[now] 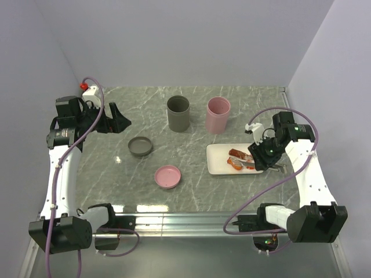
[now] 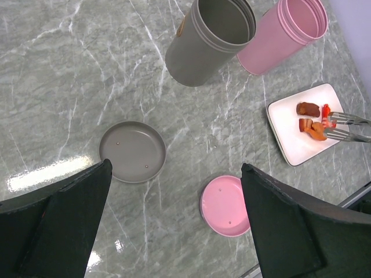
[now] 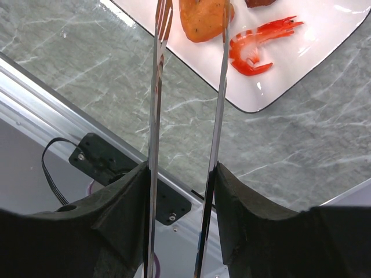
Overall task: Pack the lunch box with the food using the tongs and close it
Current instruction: Pick up the fake food from the plate.
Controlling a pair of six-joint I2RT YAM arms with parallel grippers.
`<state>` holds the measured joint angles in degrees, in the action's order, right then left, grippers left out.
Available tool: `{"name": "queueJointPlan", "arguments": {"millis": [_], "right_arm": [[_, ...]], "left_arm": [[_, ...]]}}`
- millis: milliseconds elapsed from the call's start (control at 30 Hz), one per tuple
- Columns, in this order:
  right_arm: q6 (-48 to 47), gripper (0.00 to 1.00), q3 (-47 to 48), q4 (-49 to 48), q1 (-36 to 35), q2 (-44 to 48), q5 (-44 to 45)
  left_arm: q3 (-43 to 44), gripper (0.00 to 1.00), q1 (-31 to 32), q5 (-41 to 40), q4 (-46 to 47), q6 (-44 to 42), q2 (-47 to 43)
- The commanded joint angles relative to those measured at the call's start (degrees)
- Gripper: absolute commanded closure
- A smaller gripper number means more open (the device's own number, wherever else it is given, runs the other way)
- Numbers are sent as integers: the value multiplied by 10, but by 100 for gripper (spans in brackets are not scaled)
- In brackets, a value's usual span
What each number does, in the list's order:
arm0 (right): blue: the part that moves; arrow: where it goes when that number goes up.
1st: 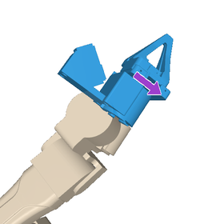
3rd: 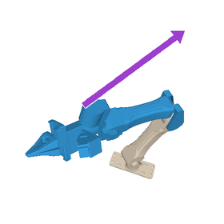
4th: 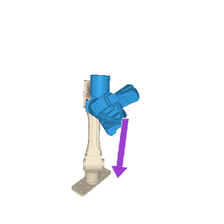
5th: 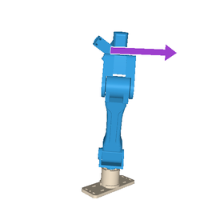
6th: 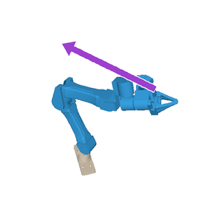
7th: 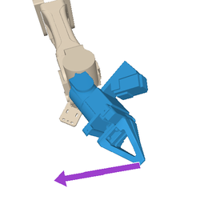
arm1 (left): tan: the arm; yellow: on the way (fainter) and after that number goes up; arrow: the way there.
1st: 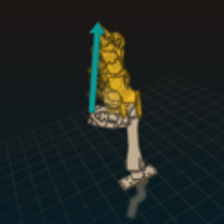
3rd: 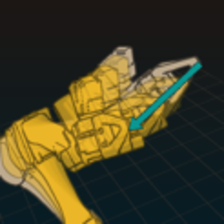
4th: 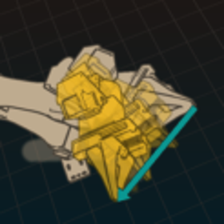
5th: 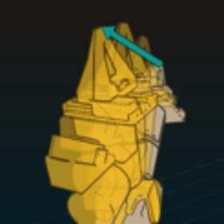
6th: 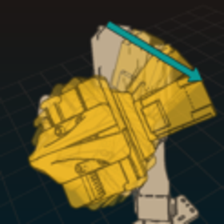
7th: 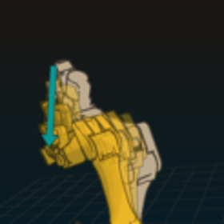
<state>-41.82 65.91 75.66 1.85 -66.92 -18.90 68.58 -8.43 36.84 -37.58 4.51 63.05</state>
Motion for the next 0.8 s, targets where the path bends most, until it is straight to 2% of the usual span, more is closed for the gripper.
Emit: {"name": "queueJointPlan", "arguments": {"millis": [0,233,767], "right_arm": [[9,47,6,-13,-10,2,-7],[29,50,1,-28,-53,-11,-8],[41,56,-40,-60,-82,-18,5]], "left_arm": [[-5,1,0,15,15,-6,-12],[-1,1,0,16,14,-6,-6],[-11,1,0,18,27,7,-6]]}}
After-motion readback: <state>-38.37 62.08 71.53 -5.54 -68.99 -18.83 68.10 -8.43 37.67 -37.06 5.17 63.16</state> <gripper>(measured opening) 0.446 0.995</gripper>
